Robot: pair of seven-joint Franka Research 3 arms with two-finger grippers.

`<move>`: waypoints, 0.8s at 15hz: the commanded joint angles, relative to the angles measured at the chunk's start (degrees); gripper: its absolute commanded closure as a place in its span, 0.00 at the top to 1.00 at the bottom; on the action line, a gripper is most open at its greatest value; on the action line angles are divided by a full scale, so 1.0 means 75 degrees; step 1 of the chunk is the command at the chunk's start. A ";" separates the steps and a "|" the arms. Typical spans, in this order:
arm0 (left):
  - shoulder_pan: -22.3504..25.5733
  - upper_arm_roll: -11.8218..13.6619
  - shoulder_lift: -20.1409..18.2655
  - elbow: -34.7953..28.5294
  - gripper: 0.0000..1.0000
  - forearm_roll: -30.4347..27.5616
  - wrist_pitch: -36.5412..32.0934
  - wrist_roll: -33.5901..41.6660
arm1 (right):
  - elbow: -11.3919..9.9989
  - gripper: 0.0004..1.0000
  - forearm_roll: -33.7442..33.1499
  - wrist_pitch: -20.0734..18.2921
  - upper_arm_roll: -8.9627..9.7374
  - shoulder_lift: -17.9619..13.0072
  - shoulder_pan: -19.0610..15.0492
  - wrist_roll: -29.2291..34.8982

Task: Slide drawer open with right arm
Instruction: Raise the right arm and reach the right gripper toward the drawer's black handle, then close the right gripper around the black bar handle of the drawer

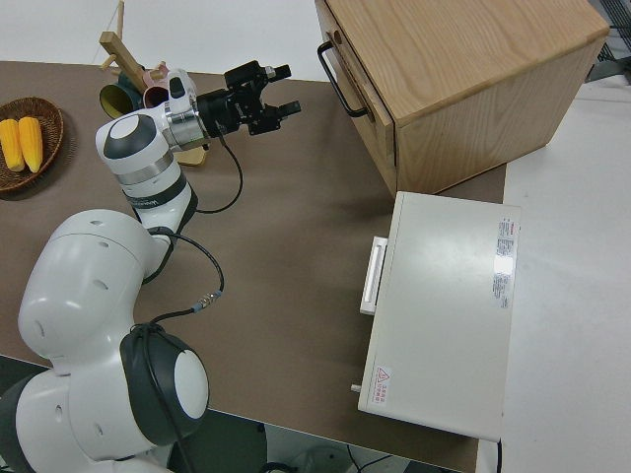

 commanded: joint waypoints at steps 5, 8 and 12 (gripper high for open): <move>0.0041 -0.0054 0.0087 0.0187 0.99 0.0131 -0.0150 0.0074 | -0.0270 0.98 -0.1066 0.1830 -0.0178 -0.0159 -0.0690 0.0243; 0.0041 -0.0054 0.0087 0.0187 0.99 0.0131 -0.0150 0.0074 | -0.0259 0.98 -0.1207 0.1948 -0.0202 -0.0124 -0.0795 0.0290; 0.0041 -0.0054 0.0087 0.0187 0.99 0.0131 -0.0150 0.0074 | -0.0270 0.92 -0.1383 0.2077 -0.0226 -0.0123 -0.0889 0.0279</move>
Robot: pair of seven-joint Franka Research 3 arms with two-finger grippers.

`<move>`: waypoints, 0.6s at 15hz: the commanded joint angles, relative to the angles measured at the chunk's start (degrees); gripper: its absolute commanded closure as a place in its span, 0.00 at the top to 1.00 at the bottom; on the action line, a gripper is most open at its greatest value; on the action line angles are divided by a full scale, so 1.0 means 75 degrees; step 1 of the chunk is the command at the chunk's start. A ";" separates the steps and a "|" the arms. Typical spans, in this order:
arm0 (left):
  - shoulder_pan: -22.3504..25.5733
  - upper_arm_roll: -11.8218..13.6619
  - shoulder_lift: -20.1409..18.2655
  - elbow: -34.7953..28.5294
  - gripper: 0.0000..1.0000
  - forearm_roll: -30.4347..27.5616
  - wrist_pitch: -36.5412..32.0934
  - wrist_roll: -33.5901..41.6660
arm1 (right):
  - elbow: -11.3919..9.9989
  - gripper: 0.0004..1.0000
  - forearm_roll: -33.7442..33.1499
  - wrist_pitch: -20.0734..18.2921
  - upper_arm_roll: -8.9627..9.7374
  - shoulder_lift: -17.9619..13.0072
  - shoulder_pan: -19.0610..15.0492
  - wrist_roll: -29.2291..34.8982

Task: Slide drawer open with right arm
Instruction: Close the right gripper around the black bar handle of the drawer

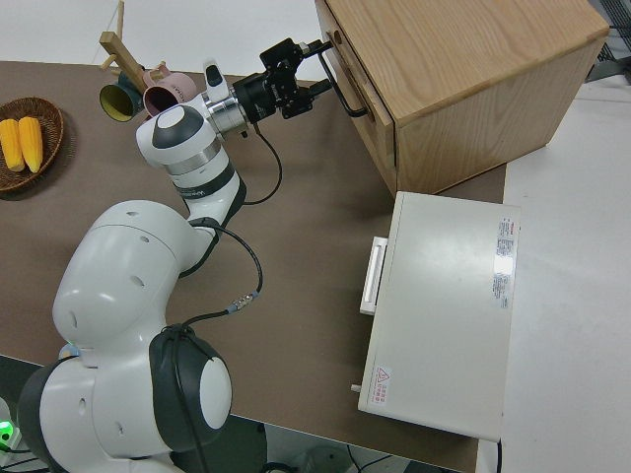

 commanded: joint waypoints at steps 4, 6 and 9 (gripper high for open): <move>0.0041 -0.0054 0.0087 0.0199 0.99 0.0131 -0.0150 0.0074 | -0.0213 0.36 -0.0331 0.0248 0.0031 -0.0121 -0.0155 0.0143; 0.0041 -0.0054 0.0087 0.0198 0.99 0.0131 -0.0150 0.0074 | -0.0259 0.23 -0.0342 0.0376 0.0019 -0.0110 -0.0225 0.0119; 0.0041 -0.0054 0.0087 0.0187 0.99 0.0131 -0.0150 0.0074 | -0.0318 0.05 -0.0564 0.0541 0.0031 -0.0121 -0.0343 0.0119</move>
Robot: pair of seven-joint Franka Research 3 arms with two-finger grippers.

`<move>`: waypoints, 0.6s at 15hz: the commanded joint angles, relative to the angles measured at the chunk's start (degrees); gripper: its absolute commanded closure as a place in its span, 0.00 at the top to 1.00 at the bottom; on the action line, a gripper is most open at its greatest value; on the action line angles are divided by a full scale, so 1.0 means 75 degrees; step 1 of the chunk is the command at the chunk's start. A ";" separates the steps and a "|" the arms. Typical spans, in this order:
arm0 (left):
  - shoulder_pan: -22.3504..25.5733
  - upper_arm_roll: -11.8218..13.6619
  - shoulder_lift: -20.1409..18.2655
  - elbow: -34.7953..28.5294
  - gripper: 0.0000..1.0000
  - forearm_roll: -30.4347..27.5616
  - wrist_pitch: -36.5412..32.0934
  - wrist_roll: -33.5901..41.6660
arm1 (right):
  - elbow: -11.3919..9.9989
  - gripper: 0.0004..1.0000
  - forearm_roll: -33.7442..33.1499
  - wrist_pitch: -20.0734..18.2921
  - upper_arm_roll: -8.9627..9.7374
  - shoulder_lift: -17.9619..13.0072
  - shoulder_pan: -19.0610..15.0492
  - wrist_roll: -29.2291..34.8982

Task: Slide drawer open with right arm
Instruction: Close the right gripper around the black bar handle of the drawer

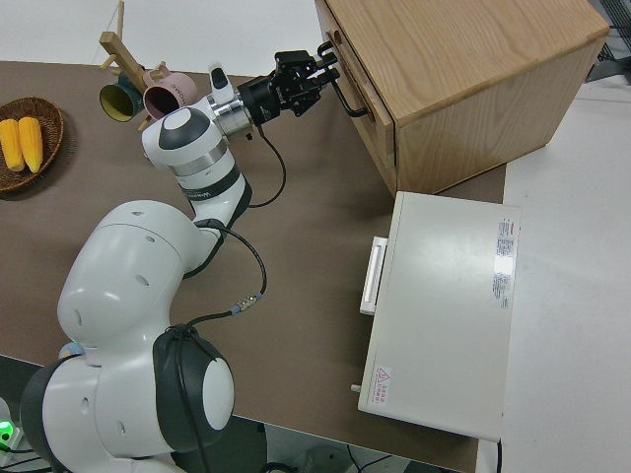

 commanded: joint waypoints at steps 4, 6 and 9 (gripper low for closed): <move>0.0041 -0.0054 0.0087 0.0198 0.99 0.0131 -0.0150 0.0074 | -0.0203 0.00 -0.0503 0.0257 0.0035 -0.0125 -0.0181 0.0116; 0.0041 -0.0054 0.0087 0.0187 0.99 0.0131 -0.0150 0.0074 | -0.0203 0.00 -0.0456 0.0187 0.0035 -0.0125 -0.0123 0.0116; 0.0041 -0.0054 0.0087 0.0187 0.99 0.0131 -0.0150 0.0074 | -0.0238 0.00 -0.0374 0.0128 0.0058 -0.0171 -0.0041 0.0116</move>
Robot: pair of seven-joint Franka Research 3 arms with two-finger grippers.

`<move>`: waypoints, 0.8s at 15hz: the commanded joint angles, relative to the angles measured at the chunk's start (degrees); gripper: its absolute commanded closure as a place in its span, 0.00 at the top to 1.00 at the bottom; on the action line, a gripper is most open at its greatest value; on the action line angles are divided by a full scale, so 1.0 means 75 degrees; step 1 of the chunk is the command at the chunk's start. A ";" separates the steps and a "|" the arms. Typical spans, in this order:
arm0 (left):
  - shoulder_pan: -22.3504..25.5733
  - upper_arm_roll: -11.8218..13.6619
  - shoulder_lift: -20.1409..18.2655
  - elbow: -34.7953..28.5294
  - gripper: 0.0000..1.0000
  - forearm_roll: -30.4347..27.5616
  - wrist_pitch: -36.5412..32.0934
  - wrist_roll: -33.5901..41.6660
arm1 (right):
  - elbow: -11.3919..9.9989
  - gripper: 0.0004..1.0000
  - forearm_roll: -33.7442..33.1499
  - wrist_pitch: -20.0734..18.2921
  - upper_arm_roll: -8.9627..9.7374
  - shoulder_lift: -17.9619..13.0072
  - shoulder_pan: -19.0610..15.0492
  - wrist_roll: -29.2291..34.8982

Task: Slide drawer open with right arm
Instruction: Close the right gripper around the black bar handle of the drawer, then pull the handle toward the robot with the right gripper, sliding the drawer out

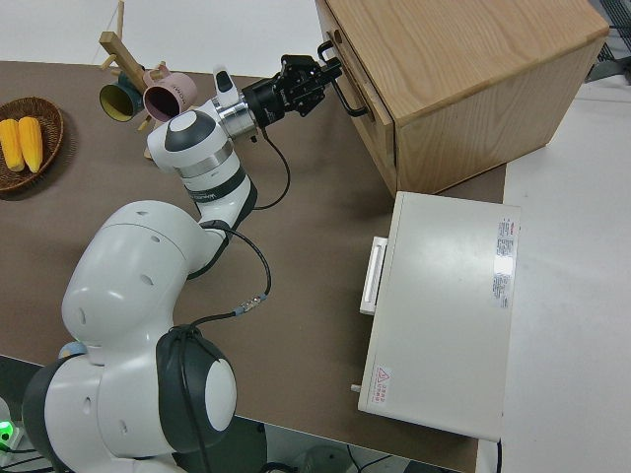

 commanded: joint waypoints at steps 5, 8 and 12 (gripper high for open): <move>0.0041 -0.0054 0.0087 0.0198 0.99 0.0131 -0.0150 0.0074 | -0.0264 0.00 0.0480 -0.0751 0.0076 -0.0215 0.0597 -0.0073; 0.0041 -0.0054 0.0087 0.0187 0.99 0.0131 -0.0150 0.0074 | -0.0252 0.00 0.0950 -0.1372 0.0087 -0.0215 0.1089 -0.0166; 0.0041 -0.0054 0.0087 0.0187 0.99 0.0131 -0.0150 0.0074 | -0.0182 0.00 0.1548 -0.2216 0.0099 -0.0215 0.1757 -0.0365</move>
